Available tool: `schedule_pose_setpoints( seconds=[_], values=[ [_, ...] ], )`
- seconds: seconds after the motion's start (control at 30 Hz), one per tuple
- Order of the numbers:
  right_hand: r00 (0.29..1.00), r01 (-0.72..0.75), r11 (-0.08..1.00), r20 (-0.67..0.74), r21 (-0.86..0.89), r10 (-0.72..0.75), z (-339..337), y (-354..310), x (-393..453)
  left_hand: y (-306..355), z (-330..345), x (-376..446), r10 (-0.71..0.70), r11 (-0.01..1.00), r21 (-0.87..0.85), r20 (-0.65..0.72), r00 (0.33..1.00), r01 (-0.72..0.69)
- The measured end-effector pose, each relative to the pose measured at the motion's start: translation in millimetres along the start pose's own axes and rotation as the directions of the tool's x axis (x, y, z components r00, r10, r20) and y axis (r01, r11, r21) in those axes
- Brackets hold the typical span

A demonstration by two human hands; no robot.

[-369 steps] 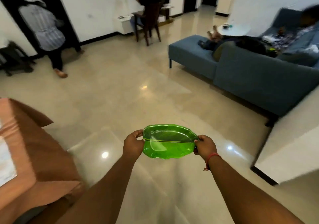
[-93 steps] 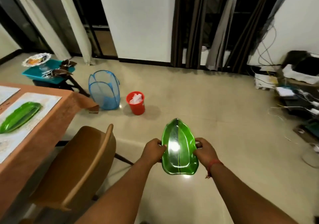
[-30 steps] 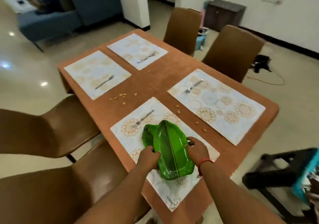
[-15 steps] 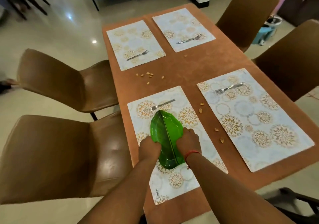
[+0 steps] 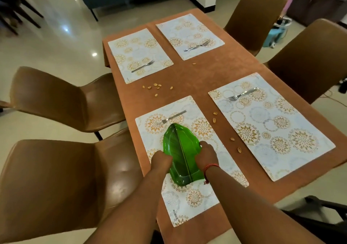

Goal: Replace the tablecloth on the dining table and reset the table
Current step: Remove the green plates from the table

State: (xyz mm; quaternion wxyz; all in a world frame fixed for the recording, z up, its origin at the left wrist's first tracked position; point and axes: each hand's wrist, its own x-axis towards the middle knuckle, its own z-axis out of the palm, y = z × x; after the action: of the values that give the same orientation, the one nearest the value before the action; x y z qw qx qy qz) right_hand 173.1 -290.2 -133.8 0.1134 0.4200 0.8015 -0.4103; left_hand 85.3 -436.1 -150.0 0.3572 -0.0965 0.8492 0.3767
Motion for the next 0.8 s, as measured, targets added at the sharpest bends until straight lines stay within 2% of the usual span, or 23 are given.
schedule_pose_setpoints(
  seconds=[0.17,0.33,0.43,0.57,0.67,0.8],
  values=[
    [0.986,-0.082,0.971,-0.122,0.223,0.112,-14.6,16.1,-19.6,37.1,-1.4,-19.6,0.191,0.966,0.166,0.06,0.98,-0.199],
    [0.915,-0.085,0.914,-0.332,0.396,0.229,-37.4,32.9,-53.0,67.2,16.5,-36.3,0.411,0.857,0.238,0.218,0.885,-0.457],
    [0.827,-0.117,0.863,-0.433,0.492,0.359,-42.8,49.8,-90.2,71.1,32.7,-53.1,0.513,0.748,0.248,0.374,0.773,-0.616],
    [0.637,-0.103,0.769,-0.552,0.631,0.539,-24.3,72.0,-166.0,55.3,44.0,-96.6,0.573,0.589,0.189,0.588,0.571,-0.786],
    [0.502,-0.152,0.68,-0.536,0.717,0.678,0.1,90.2,-223.8,35.0,47.5,-137.6,0.557,0.505,0.131,0.705,0.438,-0.853],
    [0.308,-0.132,0.545,-0.488,0.828,0.817,49.3,110.0,-321.1,-13.3,64.6,-198.0,0.466,0.38,0.037,0.856,0.225,-0.924]
  ],
)
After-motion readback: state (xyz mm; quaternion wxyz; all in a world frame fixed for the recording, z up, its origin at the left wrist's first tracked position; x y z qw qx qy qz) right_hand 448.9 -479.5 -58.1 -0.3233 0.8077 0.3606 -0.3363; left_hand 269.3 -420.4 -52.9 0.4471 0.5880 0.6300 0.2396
